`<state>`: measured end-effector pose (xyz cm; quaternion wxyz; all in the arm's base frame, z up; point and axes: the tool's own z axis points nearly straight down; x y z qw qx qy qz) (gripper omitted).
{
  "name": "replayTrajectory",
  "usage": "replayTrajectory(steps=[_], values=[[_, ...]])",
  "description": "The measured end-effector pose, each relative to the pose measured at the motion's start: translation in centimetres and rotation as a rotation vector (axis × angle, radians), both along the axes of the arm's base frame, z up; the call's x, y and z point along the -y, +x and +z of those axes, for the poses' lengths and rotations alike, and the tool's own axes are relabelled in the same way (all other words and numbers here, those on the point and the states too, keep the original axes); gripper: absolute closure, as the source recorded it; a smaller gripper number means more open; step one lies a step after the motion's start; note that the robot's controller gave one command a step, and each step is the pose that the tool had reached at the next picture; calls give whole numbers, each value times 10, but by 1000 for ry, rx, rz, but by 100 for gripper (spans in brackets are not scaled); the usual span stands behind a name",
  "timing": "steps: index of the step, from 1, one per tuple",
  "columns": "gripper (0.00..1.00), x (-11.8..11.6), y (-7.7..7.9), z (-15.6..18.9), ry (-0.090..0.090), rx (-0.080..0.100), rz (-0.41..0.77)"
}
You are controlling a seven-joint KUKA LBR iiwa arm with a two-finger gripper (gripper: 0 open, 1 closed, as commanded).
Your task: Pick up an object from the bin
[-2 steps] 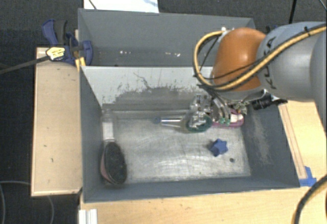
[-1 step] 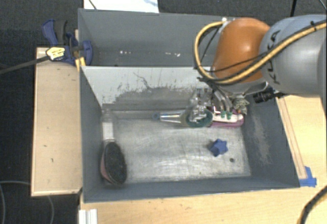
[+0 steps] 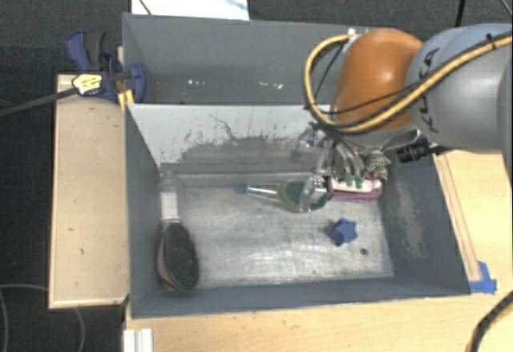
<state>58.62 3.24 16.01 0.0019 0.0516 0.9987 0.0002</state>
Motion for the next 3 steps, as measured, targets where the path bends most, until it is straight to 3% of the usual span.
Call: replayTrajectory(steps=[1, 2, 3], values=[[0, -19, 3, -84, 1, -3, 295], [100, -19, 5, -82, 0, 2, 292], [100, -8, -19, 133, -3, 9, 486]])
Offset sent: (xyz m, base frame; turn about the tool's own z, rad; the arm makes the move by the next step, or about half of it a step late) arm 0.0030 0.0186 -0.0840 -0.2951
